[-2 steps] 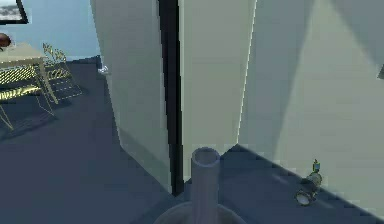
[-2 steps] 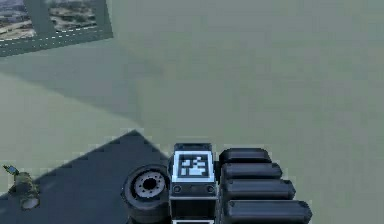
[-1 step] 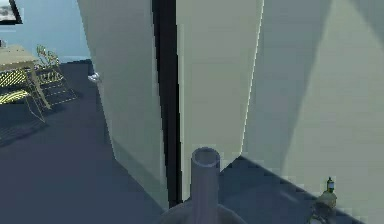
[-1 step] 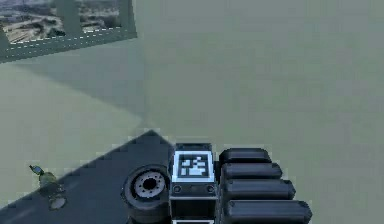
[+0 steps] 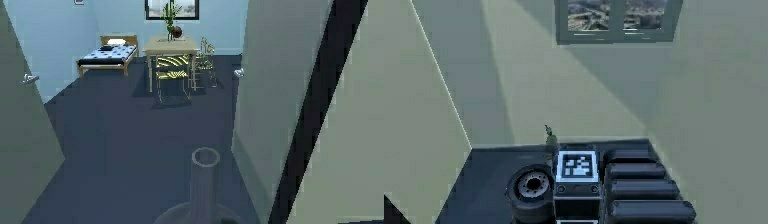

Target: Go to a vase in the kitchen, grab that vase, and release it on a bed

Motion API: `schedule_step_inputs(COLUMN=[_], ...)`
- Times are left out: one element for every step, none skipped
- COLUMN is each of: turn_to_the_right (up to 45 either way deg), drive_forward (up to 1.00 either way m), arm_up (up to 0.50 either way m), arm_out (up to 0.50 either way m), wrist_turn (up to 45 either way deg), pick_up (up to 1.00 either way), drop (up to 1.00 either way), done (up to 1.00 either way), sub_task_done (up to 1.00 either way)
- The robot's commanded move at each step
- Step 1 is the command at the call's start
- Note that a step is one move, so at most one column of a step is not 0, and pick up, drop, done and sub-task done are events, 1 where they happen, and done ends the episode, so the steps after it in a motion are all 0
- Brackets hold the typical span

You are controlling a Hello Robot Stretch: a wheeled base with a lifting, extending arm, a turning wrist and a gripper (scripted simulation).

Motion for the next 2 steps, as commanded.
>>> schedule_step_inputs(turn_to_the_right=[0.0,-18.0], drive_forward=[0.45,0.0], arm_up=[0.0,0.0], arm_out=[0.0,0.0], wrist_turn=[0.0,0.0], pick_up=[0.0,0.0], drop=[0.0,0.0], done=[0.0,0.0], sub_task_done=[0.0,0.0])
